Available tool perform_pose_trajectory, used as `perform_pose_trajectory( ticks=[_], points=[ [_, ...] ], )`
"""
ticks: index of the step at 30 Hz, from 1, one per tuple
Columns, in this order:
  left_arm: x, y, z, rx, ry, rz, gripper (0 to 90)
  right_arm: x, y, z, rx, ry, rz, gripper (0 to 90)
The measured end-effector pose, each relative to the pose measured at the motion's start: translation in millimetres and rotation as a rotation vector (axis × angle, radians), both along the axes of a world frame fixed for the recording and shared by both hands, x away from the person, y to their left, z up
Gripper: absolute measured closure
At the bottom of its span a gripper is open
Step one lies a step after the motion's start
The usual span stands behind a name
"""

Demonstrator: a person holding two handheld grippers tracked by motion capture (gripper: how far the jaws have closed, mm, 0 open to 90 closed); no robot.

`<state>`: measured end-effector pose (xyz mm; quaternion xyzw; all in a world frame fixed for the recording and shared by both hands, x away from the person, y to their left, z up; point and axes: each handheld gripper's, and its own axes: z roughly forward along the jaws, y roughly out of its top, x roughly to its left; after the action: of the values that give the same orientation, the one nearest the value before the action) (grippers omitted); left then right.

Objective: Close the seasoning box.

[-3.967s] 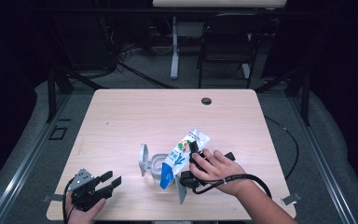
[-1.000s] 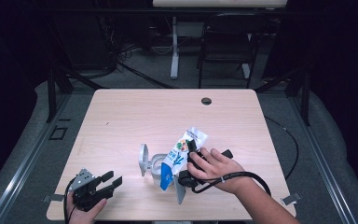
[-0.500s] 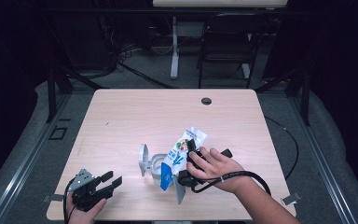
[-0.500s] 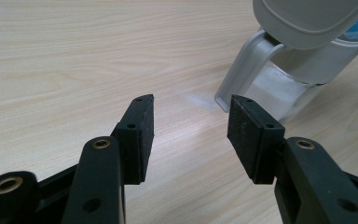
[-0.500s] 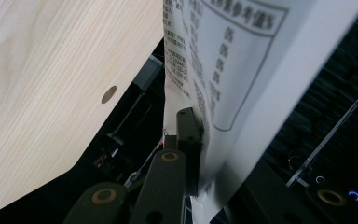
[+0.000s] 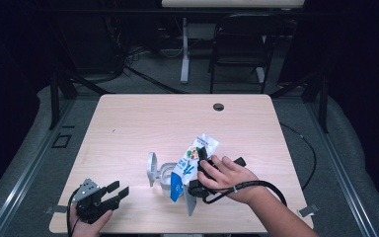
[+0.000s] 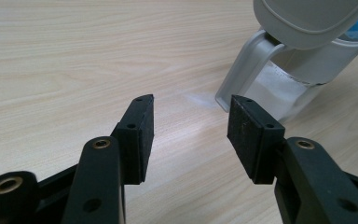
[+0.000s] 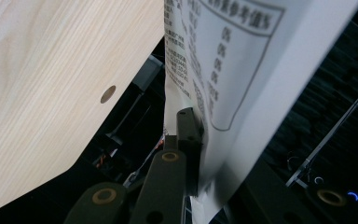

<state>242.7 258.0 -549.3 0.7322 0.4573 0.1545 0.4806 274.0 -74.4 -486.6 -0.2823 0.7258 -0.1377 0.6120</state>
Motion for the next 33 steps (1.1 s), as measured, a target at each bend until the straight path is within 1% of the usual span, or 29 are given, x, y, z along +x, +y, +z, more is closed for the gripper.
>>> perform_pose_trajectory(
  ticks=[1, 3, 6, 8, 9, 10, 11, 12, 13, 14, 15, 16, 18, 19, 22, 25, 26, 27, 28, 30, 31, 33],
  points=[
    [0.0, -0.1, 0.1, 0.0, 0.0, 0.0, 51.6, 0.7, -0.4, -0.4, 0.01, 0.004, 0.007, 87.9],
    [0.0, -0.1, 0.2, -0.001, 0.0, 0.0, 51.6, 0.7, -0.2, -0.4, -0.001, -0.009, 0.013, 87.9],
    [0.0, -0.1, 0.5, -0.001, -0.001, 0.0, 51.6, 0.3, 0.1, 0.0, 0.006, 0.0, 0.005, 88.0],
    [-0.1, -0.3, 0.5, -0.003, -0.001, 0.001, 51.6, -0.1, 0.8, 0.5, -0.003, -0.009, 0.007, 88.1],
    [-0.1, -0.4, 0.5, -0.003, -0.001, 0.001, 51.6, 0.2, 0.6, 0.3, 0.002, -0.008, 0.01, 88.2],
    [-0.1, -0.5, 0.4, -0.001, -0.002, 0.001, 51.6, 0.8, 0.3, 0.1, 0.01, 0.007, 0.009, 88.2],
    [0.0, -0.6, 0.4, 0.0, -0.001, 0.0, 51.6, -0.2, 1.0, 0.7, -0.004, -0.003, 0.002, 88.2],
    [0.1, -0.7, 0.4, 0.0, -0.002, -0.001, 51.6, 0.1, 0.8, -0.1, -0.002, -0.014, 0.012, 88.2],
    [0.1, -0.8, 0.3, 0.0, -0.002, -0.001, 51.6, 0.9, 0.5, -0.7, 0.011, -0.004, 0.022, 88.3],
    [0.1, -1.0, 0.3, -0.001, -0.002, -0.001, 51.6, 0.6, 0.8, -0.2, 0.01, 0.001, 0.017, 88.3],
    [0.1, -1.2, 0.1, -0.003, -0.004, -0.002, 51.6, -0.3, 1.5, 0.6, -0.001, -0.007, 0.01, 88.3],
    [0.1, -1.3, 0.1, -0.004, -0.005, -0.002, 51.6, -0.2, 1.4, 0.4, -0.001, -0.008, 0.011, 88.3],
    [0.0, -1.4, 0.1, -0.004, -0.006, -0.002, 51.6, -0.6, 1.4, 1.0, -0.007, -0.024, 0.012, 88.3],
    [0.0, -1.3, 0.1, -0.005, -0.005, -0.002, 51.6, -2.0, 1.9, 2.2, -0.027, -0.043, -0.005, 88.4],
    [-0.2, -1.1, 0.4, -0.002, -0.004, -0.001, 51.6, -0.6, 1.3, 2.3, -0.014, -0.032, 0.006, 88.4],
    [-0.3, -0.9, 0.5, -0.003, -0.005, 0.0, 51.6, -1.3, 1.6, 3.3, -0.022, -0.041, 0.003, 88.4],
    [-0.3, -0.9, 0.4, -0.003, -0.005, 0.0, 51.6, -2.2, 3.2, 4.8, -0.037, -0.032, -0.021, 88.4],
    [-0.4, -1.0, 0.4, -0.003, -0.004, 0.0, 51.6, -1.2, 2.1, 4.2, -0.024, -0.039, 0.001, 88.4],
    [-0.4, -1.2, 0.3, -0.003, -0.004, -0.001, 51.6, -2.2, 3.0, 4.6, -0.036, -0.04, -0.015, 88.4],
    [-0.5, -1.4, 0.2, -0.004, -0.004, 0.0, 51.6, -1.7, 2.2, 4.1, -0.027, -0.045, 0.0, 88.4],
    [-0.4, -1.4, 0.2, -0.004, -0.004, -0.001, 51.7, -1.9, 2.6, 4.5, -0.033, -0.046, -0.005, 88.4],
    [-0.4, -1.3, 0.2, -0.004, -0.005, 0.0, 51.6, -0.8, 1.8, 4.7, -0.026, -0.041, 0.004, 88.4]
  ],
)
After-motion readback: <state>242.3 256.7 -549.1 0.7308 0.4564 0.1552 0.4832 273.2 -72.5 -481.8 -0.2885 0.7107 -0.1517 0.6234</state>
